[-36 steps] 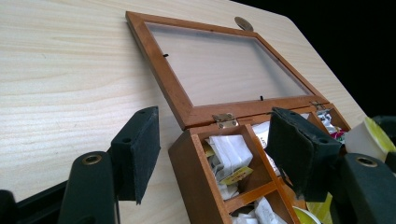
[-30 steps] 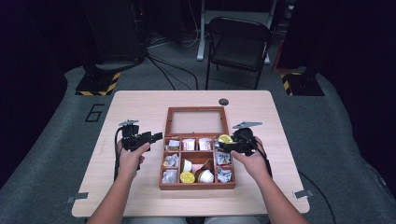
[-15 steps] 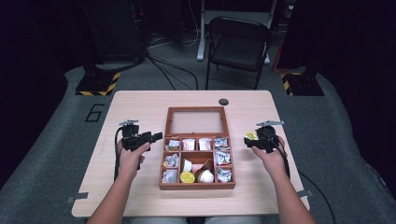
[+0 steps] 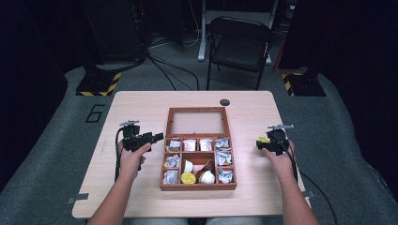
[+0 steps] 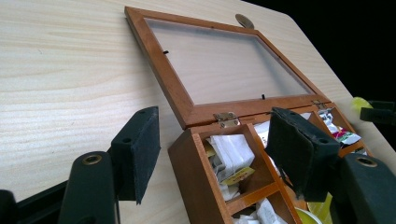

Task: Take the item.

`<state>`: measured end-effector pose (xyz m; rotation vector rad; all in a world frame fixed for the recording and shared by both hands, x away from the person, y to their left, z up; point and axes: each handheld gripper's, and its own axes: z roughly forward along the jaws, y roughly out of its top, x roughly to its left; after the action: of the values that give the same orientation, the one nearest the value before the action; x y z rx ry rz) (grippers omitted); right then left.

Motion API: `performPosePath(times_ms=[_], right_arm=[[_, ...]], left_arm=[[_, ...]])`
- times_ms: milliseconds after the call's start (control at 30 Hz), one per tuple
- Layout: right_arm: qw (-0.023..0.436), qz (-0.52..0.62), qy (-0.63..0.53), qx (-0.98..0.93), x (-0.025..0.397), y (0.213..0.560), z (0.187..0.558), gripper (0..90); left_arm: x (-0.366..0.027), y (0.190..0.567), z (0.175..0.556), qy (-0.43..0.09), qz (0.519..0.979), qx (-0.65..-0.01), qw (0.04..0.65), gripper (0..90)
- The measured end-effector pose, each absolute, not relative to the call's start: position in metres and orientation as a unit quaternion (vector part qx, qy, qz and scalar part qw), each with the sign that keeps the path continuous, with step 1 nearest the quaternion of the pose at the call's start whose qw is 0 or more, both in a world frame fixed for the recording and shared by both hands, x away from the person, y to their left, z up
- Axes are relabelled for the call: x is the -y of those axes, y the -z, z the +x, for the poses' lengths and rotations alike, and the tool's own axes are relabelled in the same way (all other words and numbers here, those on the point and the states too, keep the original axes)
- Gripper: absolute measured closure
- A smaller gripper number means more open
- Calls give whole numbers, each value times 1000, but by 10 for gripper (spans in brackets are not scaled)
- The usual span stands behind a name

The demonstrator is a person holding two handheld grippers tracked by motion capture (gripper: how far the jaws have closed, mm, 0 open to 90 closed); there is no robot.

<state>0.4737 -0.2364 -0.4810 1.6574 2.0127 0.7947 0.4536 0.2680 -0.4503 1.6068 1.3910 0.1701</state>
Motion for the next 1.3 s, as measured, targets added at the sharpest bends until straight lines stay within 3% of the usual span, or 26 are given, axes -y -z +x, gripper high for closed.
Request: performPosePath(times_ms=[33,700,1000,1300], right_arm=[[212,597,-285,-719,237,482,473,479],[206,621,-289,-699,249,485,474,414],[201,633,-303,-684,260,488,477,471],[207,632,-310,-680,259,485,475,471]], left_arm=[[-268,450,454,-70,662,-570,483,345],[-268,451,454,-70,662,-569,483,345],[-268,451,454,-69,663,-568,482,345],[-269,450,454,-70,662,-568,484,346]])
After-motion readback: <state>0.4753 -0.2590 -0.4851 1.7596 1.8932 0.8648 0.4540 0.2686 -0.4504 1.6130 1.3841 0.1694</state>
